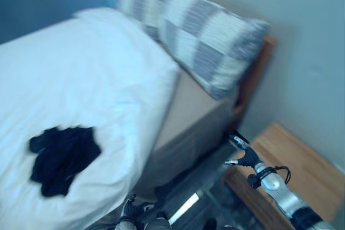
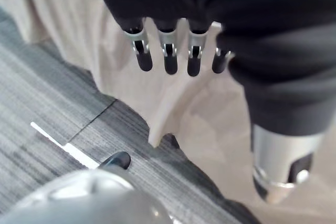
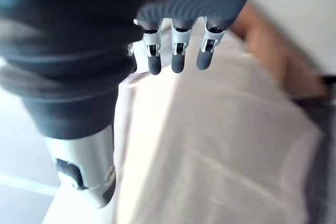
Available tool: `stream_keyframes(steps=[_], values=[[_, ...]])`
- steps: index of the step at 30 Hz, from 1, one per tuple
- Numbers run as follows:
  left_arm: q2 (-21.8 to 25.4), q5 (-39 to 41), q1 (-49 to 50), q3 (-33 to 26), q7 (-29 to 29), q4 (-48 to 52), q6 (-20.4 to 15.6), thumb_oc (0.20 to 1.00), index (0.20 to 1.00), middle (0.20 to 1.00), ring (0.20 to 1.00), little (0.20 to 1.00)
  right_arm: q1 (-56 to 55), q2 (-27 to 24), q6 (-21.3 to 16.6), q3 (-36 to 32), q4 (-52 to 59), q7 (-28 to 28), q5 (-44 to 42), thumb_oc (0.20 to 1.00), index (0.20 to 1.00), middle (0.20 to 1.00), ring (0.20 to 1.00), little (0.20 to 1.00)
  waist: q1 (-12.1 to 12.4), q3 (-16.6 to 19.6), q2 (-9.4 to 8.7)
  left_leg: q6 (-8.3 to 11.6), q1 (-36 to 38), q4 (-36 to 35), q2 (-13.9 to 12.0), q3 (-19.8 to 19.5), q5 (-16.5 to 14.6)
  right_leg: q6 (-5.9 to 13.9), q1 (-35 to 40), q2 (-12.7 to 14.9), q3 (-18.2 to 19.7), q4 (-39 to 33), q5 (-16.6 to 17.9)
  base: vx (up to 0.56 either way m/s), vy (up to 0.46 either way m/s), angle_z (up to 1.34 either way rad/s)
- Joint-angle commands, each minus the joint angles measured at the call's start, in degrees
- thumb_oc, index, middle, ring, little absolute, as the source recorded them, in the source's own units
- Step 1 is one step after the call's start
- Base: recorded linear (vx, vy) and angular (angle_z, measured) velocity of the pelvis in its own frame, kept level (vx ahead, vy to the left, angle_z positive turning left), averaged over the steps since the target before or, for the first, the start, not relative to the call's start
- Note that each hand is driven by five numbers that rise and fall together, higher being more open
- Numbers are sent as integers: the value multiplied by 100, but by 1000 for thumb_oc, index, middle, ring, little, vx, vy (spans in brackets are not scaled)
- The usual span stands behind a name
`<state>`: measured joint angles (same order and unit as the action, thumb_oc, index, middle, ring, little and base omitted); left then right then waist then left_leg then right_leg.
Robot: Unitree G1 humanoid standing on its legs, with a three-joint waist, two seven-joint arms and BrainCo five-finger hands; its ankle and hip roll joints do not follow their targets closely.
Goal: Tidy up the quilt and then pick up the clothes from the bed and put them into the laundry hamper.
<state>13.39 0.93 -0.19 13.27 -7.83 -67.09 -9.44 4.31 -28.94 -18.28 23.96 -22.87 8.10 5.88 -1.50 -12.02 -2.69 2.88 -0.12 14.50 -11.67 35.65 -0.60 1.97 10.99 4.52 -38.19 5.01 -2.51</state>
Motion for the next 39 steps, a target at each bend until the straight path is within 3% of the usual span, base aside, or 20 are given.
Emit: stream_keyframes(steps=[1, 5, 8, 9, 11, 12, 13, 15, 20, 23, 27, 28, 31, 33, 35, 39], values=[[232, 88, -255, 0, -18, 18, 94, 1000, 1000, 1000, 1000, 1000, 537, -74, -422, -638, -282, 666, 485, 1000, 1000, 1000, 1000, 1000, -24, -179, -220, 23, 548, -366, 44, -554, -504, 470, -553, 820, 820, -192, 345, -188, 152, 155], [242, -120, -65, -198, 190, -75, 179, 1000, 1000, 1000, 1000, 1000, 1666, -650, -248, -656, -87, 830, 453, 1000, 1000, 1000, 1000, 1000, 291, -10, -232, -103, 628, -900, 208, -587, -378, 483, -528, 876, 662, 130, 196, -74, 259, 56], [352, -53, -114, -184, 236, -58, 357, 1000, 1000, 1000, 1000, 1000, 2174, -750, 149, -568, -109, 882, 487, 1000, 1000, 1000, 1000, 1000, 386, -5, -221, -178, 631, -975, 289, -847, -374, 480, -714, 1029, 838, 617, 198, 45, 82, 68], [489, -70, -144, -121, 283, -31, 485, 1000, 1000, 1000, 1000, 1000, 2558, -822, 458, -441, -241, 1008, 484, 1000, 1000, 1000, 1000, 1000, 402, -46, -205, -207, 672, -1055, 316, -1097, -385, 512, -934, 930, 1246, 820, 208, 105, -18, 106], [558, -250, -181, -109, 361, 1, 547, 1000, 1000, 1000, 1000, 1000, 2806, -855, 752, -319, -344, 1175, 506, 1000, 1000, 1000, 1000, 1000, 281, -96, -229, -234, 697, -1221, 422, -1435, -389, 565, -1132, 645, 1681, 682, 190, 116, -91, 114], [649, -370, -248, -21, 410, -22, 475, 1000, 1000, 1000, 1000, 1000, 3016, -1011, 1049, -260, -466, 1249, 667, 1000, 1000, 1000, 1000, 1000, 101, -79, -295, -294, 691, -1469, 615, -1874, -327, 543, -1417, 277, 2343, 158, 489, 103, -144, 159], [701, -328, -295, 15, 427, -45, 435, 1000, 1000, 1000, 1000, 1000, 3093, -1107, 1084, -207, -564, 1194, 744, 1000, 1000, 1000, 1000, 1000, 34, -48, -296, -306, 700, -1595, 712, -2093, -362, 521, -1420, 134, 2676, -127, 561, 63, -130, 215], [765, -230, -328, 25, 477, -50, 466, 1000, 1000, 1000, 1000, 1000, 3218, -1133, 1153, -78, -687, 1092, 892, 1000, 1000, 1000, 1000, 1000, 40, 7, -290, -289, 660, -1640, 779, -2173, -326, 520, -1410, 119, 2760, -280, 631, 92, -57, 211], [785, -290, -486, 291, 775, 98, 155, 1000, 1000, 1000, 1000, 1000, 4270, -847, 1143, 846, -2067, 58, 1240, 1000, 1000, 1000, 1000, 1000, 399, -235, -103, -103, 387, -1588, 747, -2152, -97, 402, -1320, 179, 2401, -312, 482, 39, -62, 81], [774, -195, -738, 513, 747, 168, 100, 1000, 1000, 1000, 1000, 1000, 4615, -691, 1239, 1277, -2588, 199, 1607, 1000, 1000, 1000, 1000, 1000, 522, -503, -14, -69, 166, -1565, 715, -2192, -57, 407, -1492, 217, 2301, -288, 476, -138, -118, -19], [776, 96, -1170, 831, 703, 314, -165, 1000, 1000, 1000, 1000, 1000, 5508, -665, 2007, 1731, -3527, 732, 2028, 1000, 1000, 1000, 1000, 1000, 713, -1036, 215, -9, -396, -1533, 663, -2221, 81, 414, -2009, 283, 2094, -186, 477, -238, -125, 9], [776, 148, -1273, 939, 722, 372, -257, 1000, 1000, 1000, 1000, 1000, 5861, -777, 2414, 1853, -3897, 995, 2122, 1000, 1000, 1000, 1000, 1000, 770, -1218, 342, 0, -610, -1525, 689, -2276, 149, 398, -2216, 296, 2060, -106, 453, -181, -66, 15], [753, 194, -1240, 1178, 579, 444, -326, 1000, 1000, 1000, 1000, 1000, 6466, -1060, 3145, 1949, -4399, 1145, 2168, 1000, 1000, 1000, 1000, 1000, 848, -1490, 572, 57, -952, -1541, 758, -2352, 277, 323, -2492, 258, 1981, 1, 359, -145, -55, -3], [768, 208, -1171, 1262, 541, 502, -322, 1000, 1000, 1000, 1000, 1000, 6588, -1214, 3284, 1932, -4536, 1143, 2119, 1000, 1000, 1000, 1000, 1000, 867, -1582, 662, 92, -1047, -1580, 788, -2401, 336, 291, -2576, 252, 1949, 26, 338, -71, -20, -5], [793, 194, -1092, 1315, 525, 551, -330, 1000, 1000, 1000, 1000, 1000, 6614, -1351, 3268, 1879, -4635, 1091, 1991, 200, 200, 200, 200, 200, 865, -1641, 740, 133, -1124, -1634, 796, -2426, 401, 270, -2665, 255, 1934, 50, 321, -36, 5, 7], [847, 168, -998, 1358, 566, 627, -327, 1000, 1000, 1000, 1000, 1000, 6543, -1560, 2923, 1848, -4679, 894, 1658, 200, 200, 200, 200, 200, 837, -1670, 817, 159, -1162, -1676, 768, -2405, 423, 242, -2768, 319, 1923, 146, 241, -29, 28, 2]])
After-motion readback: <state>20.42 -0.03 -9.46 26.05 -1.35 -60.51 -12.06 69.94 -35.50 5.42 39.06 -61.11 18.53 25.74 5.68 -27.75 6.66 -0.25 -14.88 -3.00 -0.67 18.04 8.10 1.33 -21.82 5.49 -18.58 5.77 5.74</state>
